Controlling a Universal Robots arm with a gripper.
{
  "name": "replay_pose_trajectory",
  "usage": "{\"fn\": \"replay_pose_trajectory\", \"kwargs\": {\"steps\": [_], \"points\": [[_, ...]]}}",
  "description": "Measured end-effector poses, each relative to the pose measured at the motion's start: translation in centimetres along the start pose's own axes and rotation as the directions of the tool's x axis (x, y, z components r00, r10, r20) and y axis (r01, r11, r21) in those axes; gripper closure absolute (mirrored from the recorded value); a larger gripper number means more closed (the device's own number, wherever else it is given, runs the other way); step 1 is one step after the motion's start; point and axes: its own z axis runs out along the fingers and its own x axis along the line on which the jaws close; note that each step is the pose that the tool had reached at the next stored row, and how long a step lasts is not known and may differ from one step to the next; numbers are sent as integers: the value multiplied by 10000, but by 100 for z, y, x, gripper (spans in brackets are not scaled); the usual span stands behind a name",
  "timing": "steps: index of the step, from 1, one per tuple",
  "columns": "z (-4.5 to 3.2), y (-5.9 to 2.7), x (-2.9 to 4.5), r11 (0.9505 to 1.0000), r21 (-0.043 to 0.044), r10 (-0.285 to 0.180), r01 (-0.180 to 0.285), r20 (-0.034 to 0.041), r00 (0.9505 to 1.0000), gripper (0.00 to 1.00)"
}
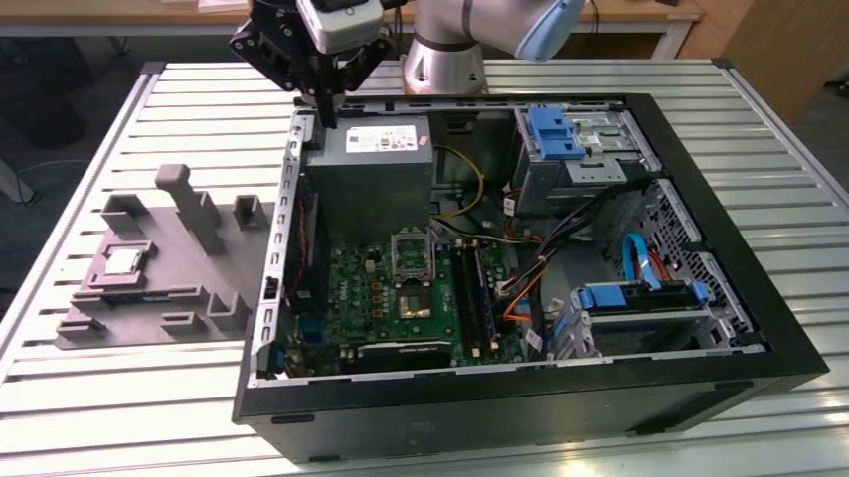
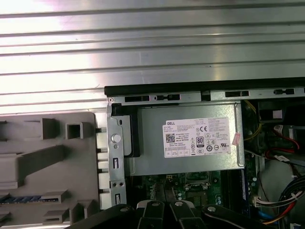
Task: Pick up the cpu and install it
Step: 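Reach for the cpu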
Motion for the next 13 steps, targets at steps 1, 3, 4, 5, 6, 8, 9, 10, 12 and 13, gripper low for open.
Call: {"fn": "replay_pose_trajectory", "kwargs": {"steps": [1, 3, 4, 5, 6, 8, 9, 10, 12, 13], "points": [[0, 0, 2, 10000, 0, 0, 0, 0, 10000, 89], [1, 0, 6, 10000, -1, 0, 0, 0, 10000, 89], [1, -1, 8, 10000, 0, 0, 0, 0, 10000, 89], [1, -1, 10, 10000, 0, 0, 0, 0, 10000, 89], [1, -1, 12, 10000, 0, 0, 0, 0, 10000, 89], [1, -1, 15, 10000, 0, 1, -1, 0, 10000, 89], [2, -1, 18, 10000, 0, 0, 0, 0, 10000, 89], [2, -1, 20, 10000, 0, 0, 0, 0, 10000, 89], [2, -2, 24, 10000, 0, 0, 0, 0, 10000, 89], [2, -2, 26, 10000, 0, 0, 0, 0, 10000, 89]]}}
